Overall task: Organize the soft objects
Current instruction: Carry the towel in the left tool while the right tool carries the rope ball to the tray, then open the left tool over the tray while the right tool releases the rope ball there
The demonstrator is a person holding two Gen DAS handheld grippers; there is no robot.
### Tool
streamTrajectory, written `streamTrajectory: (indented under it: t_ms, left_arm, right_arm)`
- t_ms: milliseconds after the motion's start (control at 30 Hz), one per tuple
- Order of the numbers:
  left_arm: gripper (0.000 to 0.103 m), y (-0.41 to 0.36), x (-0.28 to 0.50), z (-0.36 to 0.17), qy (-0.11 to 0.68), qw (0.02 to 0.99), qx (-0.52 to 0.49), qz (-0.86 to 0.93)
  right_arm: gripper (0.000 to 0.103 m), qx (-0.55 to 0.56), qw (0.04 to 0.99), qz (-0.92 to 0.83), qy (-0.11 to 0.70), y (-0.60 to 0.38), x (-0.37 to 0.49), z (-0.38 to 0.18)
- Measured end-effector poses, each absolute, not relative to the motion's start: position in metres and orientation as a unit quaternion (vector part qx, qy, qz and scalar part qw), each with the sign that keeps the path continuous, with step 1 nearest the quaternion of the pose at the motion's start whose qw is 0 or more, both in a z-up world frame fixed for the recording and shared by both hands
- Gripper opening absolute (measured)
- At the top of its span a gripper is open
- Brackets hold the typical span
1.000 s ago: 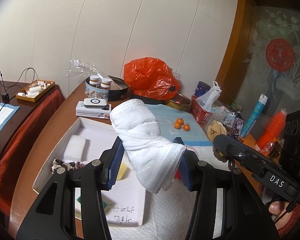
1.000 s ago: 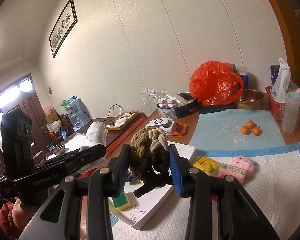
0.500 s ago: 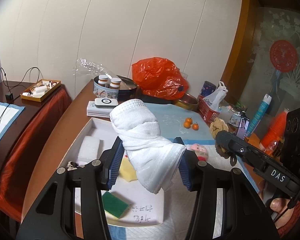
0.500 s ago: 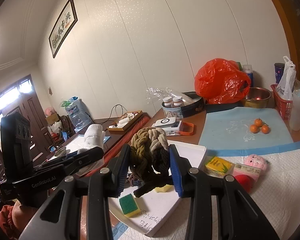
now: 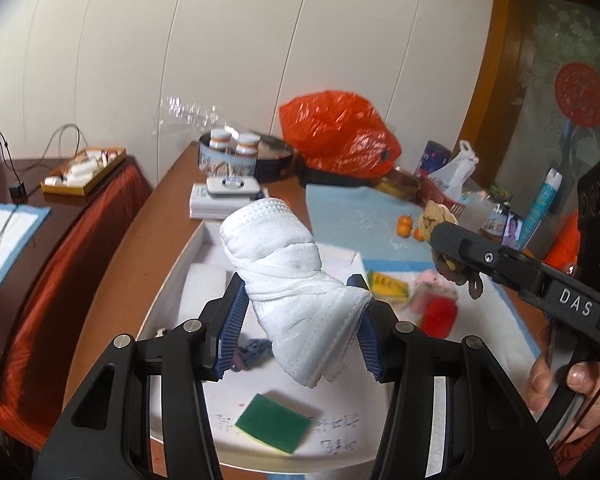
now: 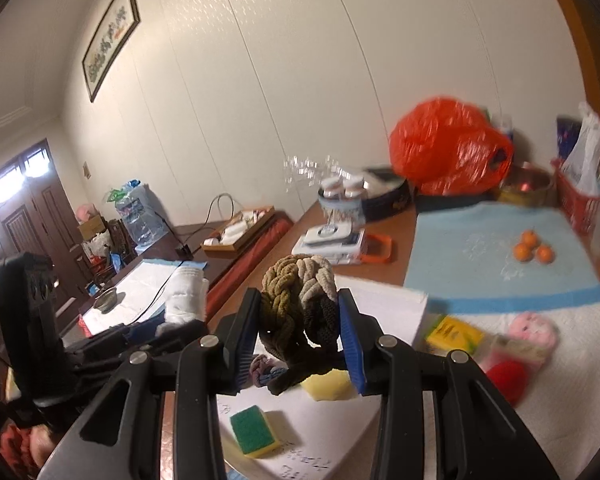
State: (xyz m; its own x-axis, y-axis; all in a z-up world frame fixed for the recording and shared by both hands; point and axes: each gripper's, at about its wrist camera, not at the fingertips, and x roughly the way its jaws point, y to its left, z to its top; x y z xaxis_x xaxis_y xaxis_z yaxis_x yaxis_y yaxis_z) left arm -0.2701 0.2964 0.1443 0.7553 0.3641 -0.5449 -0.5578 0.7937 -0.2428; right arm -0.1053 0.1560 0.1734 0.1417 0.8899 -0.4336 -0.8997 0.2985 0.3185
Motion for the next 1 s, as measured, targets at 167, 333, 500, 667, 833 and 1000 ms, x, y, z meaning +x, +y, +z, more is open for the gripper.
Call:
streamTrajectory:
  t_ms: [167, 333, 500, 667, 833, 1000]
  left_arm:
    - [0.050, 0.313, -0.267, 0.119, 0.267, 0.906, -0.222, 0.240]
    - [0.050, 0.324, -0.266, 0.097, 0.291, 0.897, -0.238, 0.231]
    - [0.051, 0.331, -0.261, 0.080, 0.315, 0.889, -0.247, 0.221]
    - [0.060, 0.331, -0.256, 0.069, 0.338, 0.881, -0.247, 0.219]
    - [0.103, 0.333, -0.266, 0.073, 0.314, 0.885, -0.234, 0.253]
    - [0.103, 0.335, -0.280, 0.086, 0.292, 0.885, -0.227, 0.282]
  right_arm:
    - [0.039, -0.011, 0.743, 0.585, 0.326, 0.179, -0.101, 0.151]
    - [0.040, -0.013, 0.744, 0.567, 0.354, 0.191, -0.096, 0.129]
    - [0.040, -0.024, 0.744, 0.554, 0.372, 0.208, -0.095, 0.112]
    - [0.042, -0.040, 0.735, 0.555, 0.387, 0.225, -0.102, 0.098]
    - [0.096, -0.044, 0.739, 0.555, 0.380, 0.226, -0.111, 0.093]
    - [0.103, -0.044, 0.758, 0.549, 0.349, 0.219, -0.119, 0.105]
